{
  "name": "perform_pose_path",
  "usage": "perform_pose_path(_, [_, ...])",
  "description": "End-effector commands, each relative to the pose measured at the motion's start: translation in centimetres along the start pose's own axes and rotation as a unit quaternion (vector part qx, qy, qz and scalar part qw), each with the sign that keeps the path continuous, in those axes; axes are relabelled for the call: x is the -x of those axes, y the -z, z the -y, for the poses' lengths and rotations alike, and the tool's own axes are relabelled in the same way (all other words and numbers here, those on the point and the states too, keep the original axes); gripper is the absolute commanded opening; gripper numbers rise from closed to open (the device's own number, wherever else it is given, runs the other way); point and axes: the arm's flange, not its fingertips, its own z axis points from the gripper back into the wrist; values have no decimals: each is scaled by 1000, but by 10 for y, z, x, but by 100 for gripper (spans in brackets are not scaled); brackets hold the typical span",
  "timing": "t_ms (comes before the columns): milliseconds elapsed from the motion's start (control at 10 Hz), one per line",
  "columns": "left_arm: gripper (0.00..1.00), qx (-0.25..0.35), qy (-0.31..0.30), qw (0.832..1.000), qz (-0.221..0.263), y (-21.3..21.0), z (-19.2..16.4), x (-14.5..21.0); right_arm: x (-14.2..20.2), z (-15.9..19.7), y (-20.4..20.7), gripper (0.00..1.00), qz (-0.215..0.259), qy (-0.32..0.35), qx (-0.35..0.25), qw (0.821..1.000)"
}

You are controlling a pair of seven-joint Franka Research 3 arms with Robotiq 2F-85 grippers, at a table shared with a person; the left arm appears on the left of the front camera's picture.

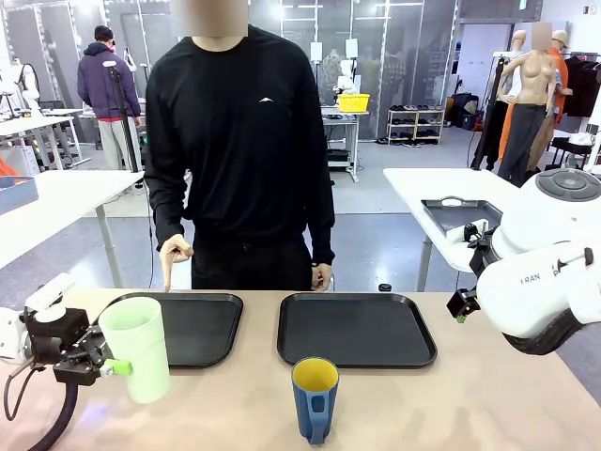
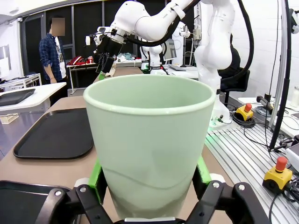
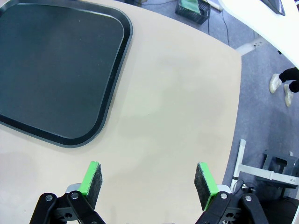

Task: Sort and store the cups by type.
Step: Place the picked Reusable plastic cup into the Flat Tray indicated by the person.

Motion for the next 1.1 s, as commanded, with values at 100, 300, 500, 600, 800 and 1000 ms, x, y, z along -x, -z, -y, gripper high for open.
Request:
perform_pose_path(100, [28,1,4,1000,-1,0,-3,0,1,0,1,100,0,0,0,1000])
perform_pose_path(300, [86,0,0,1000,0,0,0,0,1,0,1,100,0,0,0,1000])
perform_pose_path(500, [86,-6,18,1000,2,-17,-12,-10,1,0,1,100,0,0,0,1000])
perform_pose_path(600, [86,-15,27,1000,-1,-28,-22,-16,1,0,1,100,0,0,0,1000])
perform_pose_path(800, [86,-40,45,998,-10,-50,-44,-26,1,0,1,100,0,0,0,1000])
perform_pose_path(1000, [86,-55,48,997,-10,-70,-71,-27,1,0,1,100,0,0,0,1000])
